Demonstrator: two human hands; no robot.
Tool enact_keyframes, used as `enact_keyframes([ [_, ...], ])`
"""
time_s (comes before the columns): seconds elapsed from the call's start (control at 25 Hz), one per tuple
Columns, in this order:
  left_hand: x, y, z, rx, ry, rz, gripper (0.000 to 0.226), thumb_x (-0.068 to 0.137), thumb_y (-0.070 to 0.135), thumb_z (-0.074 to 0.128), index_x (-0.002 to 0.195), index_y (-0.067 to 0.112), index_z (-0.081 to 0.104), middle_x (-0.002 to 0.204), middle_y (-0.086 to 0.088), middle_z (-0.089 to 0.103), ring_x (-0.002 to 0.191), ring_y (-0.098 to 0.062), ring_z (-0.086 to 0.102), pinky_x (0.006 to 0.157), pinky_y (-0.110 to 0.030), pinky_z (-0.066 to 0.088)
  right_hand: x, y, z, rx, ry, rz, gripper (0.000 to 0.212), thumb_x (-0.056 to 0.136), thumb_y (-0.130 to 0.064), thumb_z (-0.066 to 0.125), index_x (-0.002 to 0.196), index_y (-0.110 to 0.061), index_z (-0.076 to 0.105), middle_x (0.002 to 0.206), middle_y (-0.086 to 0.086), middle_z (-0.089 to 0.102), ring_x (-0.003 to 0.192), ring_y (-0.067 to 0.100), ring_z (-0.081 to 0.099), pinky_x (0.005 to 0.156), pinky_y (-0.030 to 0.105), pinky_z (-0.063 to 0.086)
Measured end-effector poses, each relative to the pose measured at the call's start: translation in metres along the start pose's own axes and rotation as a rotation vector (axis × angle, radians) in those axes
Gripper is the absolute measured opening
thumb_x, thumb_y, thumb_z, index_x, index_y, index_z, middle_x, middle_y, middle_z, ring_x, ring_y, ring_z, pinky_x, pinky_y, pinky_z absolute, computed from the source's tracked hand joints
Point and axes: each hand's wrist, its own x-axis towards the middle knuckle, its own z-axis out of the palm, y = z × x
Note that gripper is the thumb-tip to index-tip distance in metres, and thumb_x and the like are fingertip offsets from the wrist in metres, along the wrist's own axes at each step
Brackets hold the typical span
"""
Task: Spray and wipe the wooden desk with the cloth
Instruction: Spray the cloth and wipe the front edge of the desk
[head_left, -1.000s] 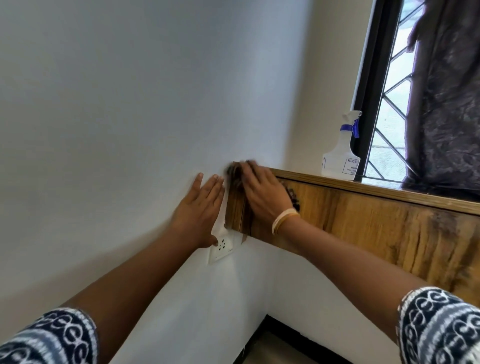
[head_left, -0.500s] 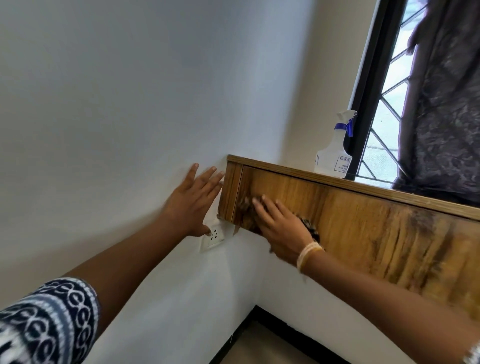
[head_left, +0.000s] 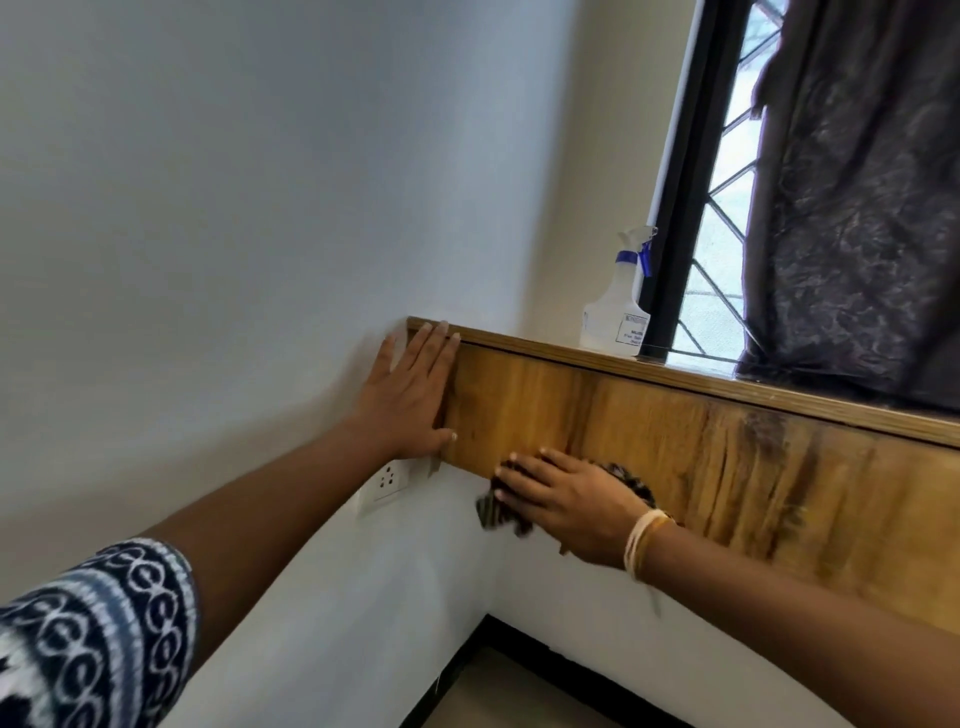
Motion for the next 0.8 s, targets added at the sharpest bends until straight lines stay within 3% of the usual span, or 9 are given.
enact_keyframes([
  [0.08, 0.011, 0.016, -0.008, -0.102, 0.059, 0.022, 0.094, 0.092, 0.049, 0.047, 0.153, 0.015, -0.016, 0.162, -0.006, -0.018, 0.15, -0.021, -0.014, 0.118, -0.053, -0.008, -0.026, 0.02, -0.006, -0.038, 0.059, 0.06, 0.076, 0.083, -0.028, 0.068, 0.149, -0.012, 0.035, 0.155, 0.015, 0.032, 0.142, 0.037, 0.031, 0.115, 0.05, 0.022],
  [0.16, 0.02, 0.036, -0.016, -0.157, 0.111, 0.082, 0.081, 0.096, 0.041, 0.043, 0.154, 0.017, -0.009, 0.163, -0.003, -0.013, 0.15, -0.019, -0.009, 0.119, -0.052, -0.001, -0.039, 0.059, -0.018, -0.069, 0.248, 0.331, 0.067, 0.08, -0.017, 0.068, 0.143, -0.011, 0.046, 0.149, 0.016, 0.042, 0.137, 0.038, 0.04, 0.111, 0.049, 0.032],
  [0.24, 0.026, 0.058, -0.022, -0.23, 0.177, 0.114, 0.072, 0.098, 0.037, 0.04, 0.155, 0.019, -0.001, 0.164, -0.001, -0.008, 0.151, -0.017, -0.005, 0.12, -0.051, 0.003, -0.051, 0.092, -0.028, -0.078, 0.342, 0.514, 0.063, 0.084, -0.01, 0.06, 0.144, -0.01, 0.044, 0.15, 0.017, 0.04, 0.138, 0.04, 0.038, 0.11, 0.05, 0.034],
  [0.36, 0.032, 0.086, -0.028, -0.4, 0.19, 0.112, 0.069, 0.099, 0.031, 0.043, 0.155, 0.02, 0.004, 0.164, 0.001, -0.003, 0.151, -0.016, -0.003, 0.119, -0.05, 0.004, -0.068, 0.089, -0.024, -0.019, 0.399, 0.661, 0.056, 0.092, -0.013, 0.046, 0.147, -0.008, 0.039, 0.153, 0.018, 0.035, 0.141, 0.041, 0.033, 0.11, 0.052, 0.035],
  [0.44, 0.032, 0.096, -0.028, -0.45, 0.159, 0.098, 0.069, 0.099, 0.032, 0.044, 0.155, 0.021, 0.005, 0.164, 0.001, 0.003, 0.151, -0.016, -0.002, 0.119, -0.051, 0.004, -0.083, 0.056, -0.007, -0.009, 0.326, 0.541, 0.062, 0.09, -0.019, 0.049, 0.149, -0.008, 0.034, 0.156, 0.017, 0.031, 0.142, 0.04, 0.031, 0.112, 0.053, 0.034],
  [0.56, 0.031, 0.099, -0.026, -0.439, 0.168, 0.055, 0.067, 0.099, 0.031, 0.043, 0.155, 0.02, 0.008, 0.162, -0.001, 0.011, 0.151, -0.018, 0.003, 0.119, -0.054, 0.006, -0.113, 0.017, 0.009, -0.07, 0.044, 0.126, 0.083, 0.082, -0.034, 0.069, 0.151, -0.009, 0.031, 0.157, 0.016, 0.028, 0.142, 0.038, 0.031, 0.114, 0.049, 0.029],
  [0.64, 0.03, 0.104, -0.025, -0.425, 0.168, 0.026, 0.067, 0.1, 0.032, 0.04, 0.155, 0.019, 0.005, 0.163, -0.002, 0.008, 0.151, -0.018, 0.001, 0.12, -0.054, 0.006, -0.121, 0.031, 0.003, -0.078, 0.108, 0.21, 0.077, 0.082, -0.03, 0.069, 0.148, -0.009, 0.036, 0.155, 0.016, 0.033, 0.141, 0.037, 0.034, 0.113, 0.049, 0.029],
  [0.8, 0.031, 0.107, -0.022, -0.402, 0.162, 0.011, 0.068, 0.101, 0.035, 0.038, 0.155, 0.017, 0.002, 0.164, -0.003, 0.005, 0.151, -0.019, -0.001, 0.12, -0.054, 0.005, -0.117, 0.092, -0.022, -0.097, 0.313, 0.624, 0.054, 0.095, -0.014, 0.047, 0.148, -0.008, 0.038, 0.155, 0.018, 0.031, 0.143, 0.039, 0.028, 0.115, 0.047, 0.019],
])
